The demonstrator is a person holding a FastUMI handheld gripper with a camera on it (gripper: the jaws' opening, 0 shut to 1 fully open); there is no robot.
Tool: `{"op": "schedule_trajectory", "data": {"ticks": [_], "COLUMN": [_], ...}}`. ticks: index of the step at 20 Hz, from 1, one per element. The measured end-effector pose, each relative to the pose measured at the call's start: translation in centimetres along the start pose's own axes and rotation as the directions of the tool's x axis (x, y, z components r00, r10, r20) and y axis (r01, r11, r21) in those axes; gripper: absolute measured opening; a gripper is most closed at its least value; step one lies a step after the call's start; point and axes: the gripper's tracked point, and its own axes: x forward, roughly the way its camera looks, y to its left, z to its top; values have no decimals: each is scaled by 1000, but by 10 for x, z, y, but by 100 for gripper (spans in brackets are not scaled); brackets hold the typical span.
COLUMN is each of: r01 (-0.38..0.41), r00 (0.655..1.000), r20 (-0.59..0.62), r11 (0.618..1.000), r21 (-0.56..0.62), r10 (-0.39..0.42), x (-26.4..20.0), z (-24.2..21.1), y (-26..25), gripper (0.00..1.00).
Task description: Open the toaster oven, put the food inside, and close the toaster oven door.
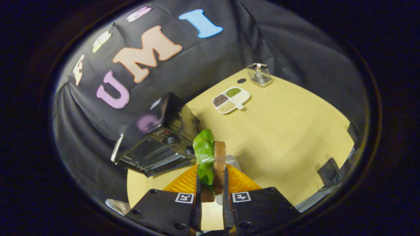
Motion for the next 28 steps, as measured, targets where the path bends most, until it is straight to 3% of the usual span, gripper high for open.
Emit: {"op": "schedule_trajectory", "data": {"ticks": [6, 14, 19, 28], "r01": [-128, -209, -273, -332], "r00": [988, 961, 946, 934], "r20": [-71, -127, -84, 13], "r11": [984, 947, 910, 855], "r21": [124, 242, 312, 399], "r10": [138, 245, 313, 356], "x": [10, 52, 88, 146], "z": [-32, -78, -91, -81], "y": [73, 153, 192, 219], "gripper": [28, 28, 28, 27]}}
